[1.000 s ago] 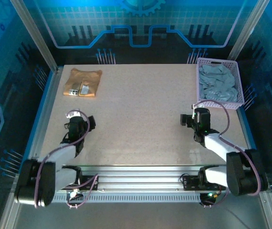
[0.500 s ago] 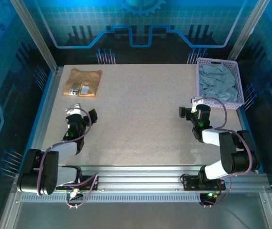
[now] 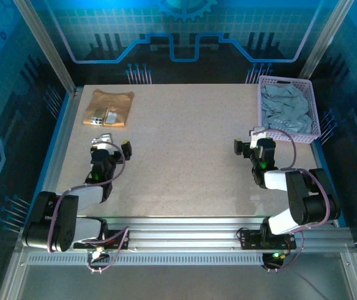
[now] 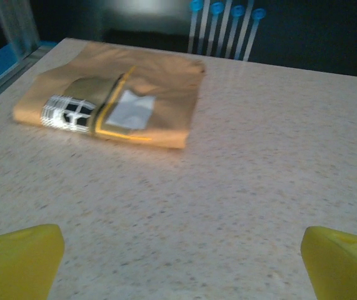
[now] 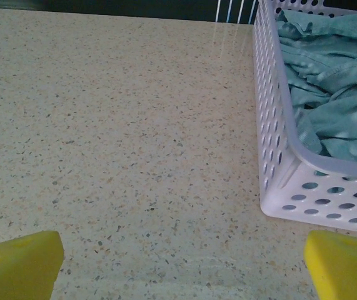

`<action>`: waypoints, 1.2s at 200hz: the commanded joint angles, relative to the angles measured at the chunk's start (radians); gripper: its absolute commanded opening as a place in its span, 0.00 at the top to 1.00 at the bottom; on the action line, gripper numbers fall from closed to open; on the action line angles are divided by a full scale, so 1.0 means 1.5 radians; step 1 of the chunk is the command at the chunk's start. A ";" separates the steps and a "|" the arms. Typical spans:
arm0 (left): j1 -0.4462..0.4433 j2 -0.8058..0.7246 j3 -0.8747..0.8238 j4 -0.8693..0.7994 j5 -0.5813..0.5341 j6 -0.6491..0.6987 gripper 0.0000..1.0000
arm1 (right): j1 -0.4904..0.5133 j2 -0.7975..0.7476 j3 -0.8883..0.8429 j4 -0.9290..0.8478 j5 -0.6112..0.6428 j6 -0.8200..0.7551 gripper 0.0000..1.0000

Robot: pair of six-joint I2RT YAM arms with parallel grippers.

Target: Fold and stack the t-shirts

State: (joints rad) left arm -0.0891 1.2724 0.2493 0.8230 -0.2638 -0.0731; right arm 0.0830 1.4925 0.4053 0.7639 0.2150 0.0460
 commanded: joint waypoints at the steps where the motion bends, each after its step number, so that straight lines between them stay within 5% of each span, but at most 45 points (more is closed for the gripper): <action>1: -0.018 -0.017 -0.016 0.040 0.007 0.038 0.01 | 0.007 0.007 0.003 0.021 0.018 -0.011 0.00; 46: 0.081 0.130 0.020 0.144 0.005 -0.023 0.01 | 0.007 0.007 0.003 0.021 0.017 -0.010 0.00; 58: 0.057 0.134 0.037 0.093 0.035 0.008 0.01 | 0.007 0.007 0.003 0.021 0.018 -0.010 0.00; 74: 0.042 0.207 0.000 0.265 0.035 0.044 0.01 | 0.007 0.008 0.003 0.022 0.017 -0.010 0.00; 100: 0.036 0.204 -0.017 0.290 -0.002 0.035 0.01 | 0.006 0.007 0.004 0.021 0.016 -0.010 0.00; 133: 0.055 0.179 0.076 0.076 0.031 0.014 0.01 | 0.007 0.007 0.004 0.021 0.016 -0.011 0.00; 240: 0.052 0.185 0.072 0.094 0.036 0.021 0.01 | 0.003 0.007 0.007 0.014 0.011 -0.009 0.00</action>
State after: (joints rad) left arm -0.0139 1.5600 0.3466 0.9688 -0.2344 -0.0460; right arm 0.0845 1.4929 0.4053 0.7639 0.2276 0.0429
